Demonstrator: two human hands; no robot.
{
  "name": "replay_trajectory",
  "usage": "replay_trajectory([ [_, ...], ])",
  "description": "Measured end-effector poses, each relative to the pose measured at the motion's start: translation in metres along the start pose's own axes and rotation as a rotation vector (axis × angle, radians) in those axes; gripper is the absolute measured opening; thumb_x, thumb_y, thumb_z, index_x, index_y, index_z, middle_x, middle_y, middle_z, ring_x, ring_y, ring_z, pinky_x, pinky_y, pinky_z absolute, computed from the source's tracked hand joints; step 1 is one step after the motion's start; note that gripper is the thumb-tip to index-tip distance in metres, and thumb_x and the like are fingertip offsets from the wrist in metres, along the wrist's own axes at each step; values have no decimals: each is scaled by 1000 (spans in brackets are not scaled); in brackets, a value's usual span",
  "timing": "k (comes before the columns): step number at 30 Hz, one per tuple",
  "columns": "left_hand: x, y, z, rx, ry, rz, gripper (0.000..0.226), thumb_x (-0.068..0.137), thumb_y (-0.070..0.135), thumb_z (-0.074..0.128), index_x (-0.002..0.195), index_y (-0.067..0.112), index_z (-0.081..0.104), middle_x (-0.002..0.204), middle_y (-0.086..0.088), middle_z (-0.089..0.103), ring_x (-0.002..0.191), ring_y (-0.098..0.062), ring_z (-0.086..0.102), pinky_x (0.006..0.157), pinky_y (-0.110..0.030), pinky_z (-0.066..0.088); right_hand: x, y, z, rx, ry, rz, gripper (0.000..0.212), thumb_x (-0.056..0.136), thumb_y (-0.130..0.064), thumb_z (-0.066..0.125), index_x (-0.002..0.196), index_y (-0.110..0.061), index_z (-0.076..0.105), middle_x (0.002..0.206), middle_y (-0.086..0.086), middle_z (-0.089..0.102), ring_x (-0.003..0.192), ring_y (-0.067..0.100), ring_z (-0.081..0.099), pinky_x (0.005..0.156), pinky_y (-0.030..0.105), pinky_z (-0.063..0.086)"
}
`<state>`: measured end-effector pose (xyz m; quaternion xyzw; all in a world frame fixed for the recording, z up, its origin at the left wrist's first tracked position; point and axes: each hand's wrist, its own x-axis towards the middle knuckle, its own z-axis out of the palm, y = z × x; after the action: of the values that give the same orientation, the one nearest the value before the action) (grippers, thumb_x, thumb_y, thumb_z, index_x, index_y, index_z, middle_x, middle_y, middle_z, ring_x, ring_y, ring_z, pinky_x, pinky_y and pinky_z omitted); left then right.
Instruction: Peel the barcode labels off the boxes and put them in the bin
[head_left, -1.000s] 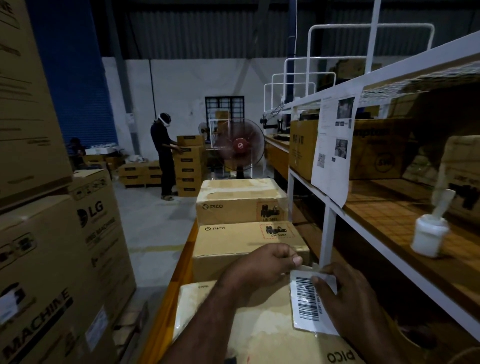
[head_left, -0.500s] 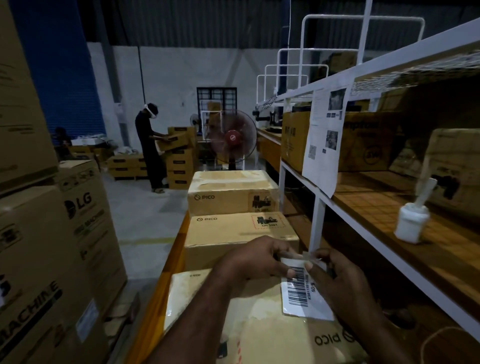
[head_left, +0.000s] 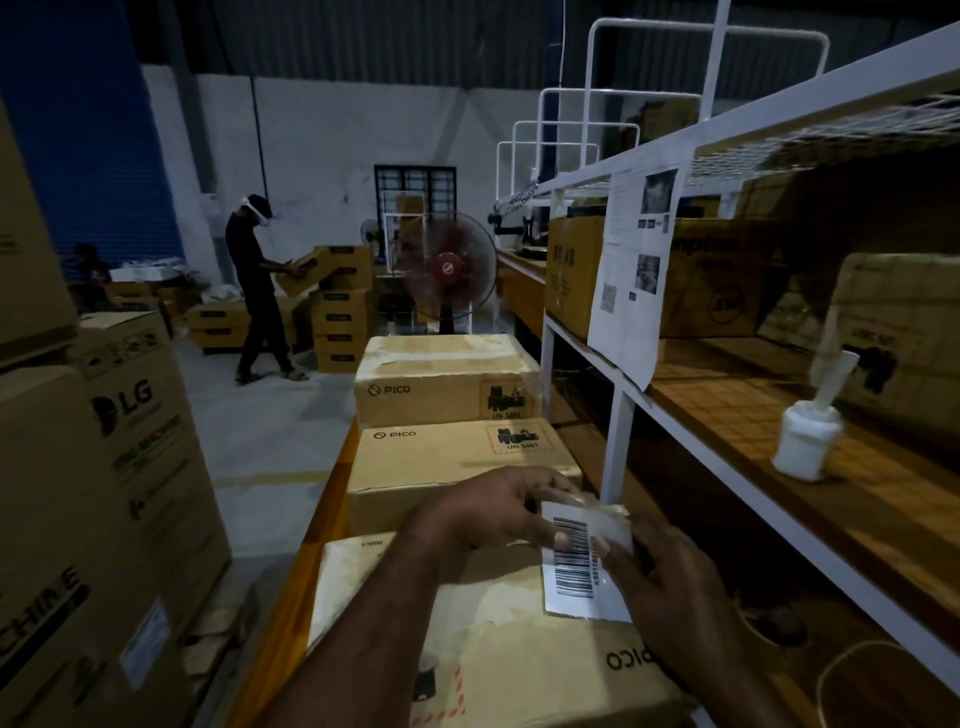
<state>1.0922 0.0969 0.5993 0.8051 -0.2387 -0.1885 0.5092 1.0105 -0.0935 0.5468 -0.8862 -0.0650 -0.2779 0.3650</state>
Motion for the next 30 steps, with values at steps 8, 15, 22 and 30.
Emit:
replay_trajectory([
  [8, 1, 4, -5, 84, -75, -44, 46, 76, 12, 81, 119, 24, 70, 110, 0, 75, 105, -20, 70, 99, -40, 53, 3, -3, 0, 21, -6, 7, 6, 91, -35, 64, 93, -35, 58, 76, -16, 60, 74, -6, 59, 61, 7, 45],
  [15, 2, 3, -9, 54, -89, -28, 32, 81, 5, 77, 109, 19, 73, 110, -5, 75, 102, -18, 70, 83, -22, 56, 7, 3, 7, 73, -12, 134, 28, 85, -38, 72, 109, -25, 66, 96, -11, 68, 85, 1, 63, 65, 13, 51],
  [22, 3, 0, -12, 62, -84, -35, 35, 79, 6, 78, 113, 15, 73, 113, -7, 75, 108, -25, 69, 97, -38, 55, 8, 10, 12, -159, -44, 51, 39, 80, -53, 64, 104, -22, 70, 94, -8, 66, 92, 9, 61, 74, 35, 58],
  [30, 3, 0, -11, 69, -64, -63, 37, 76, 15, 83, 112, 15, 73, 106, -4, 76, 104, -22, 71, 102, -43, 51, 4, 9, 8, -125, -53, 17, 42, 81, -58, 59, 97, -22, 73, 89, -9, 71, 82, 1, 66, 63, 27, 58],
])
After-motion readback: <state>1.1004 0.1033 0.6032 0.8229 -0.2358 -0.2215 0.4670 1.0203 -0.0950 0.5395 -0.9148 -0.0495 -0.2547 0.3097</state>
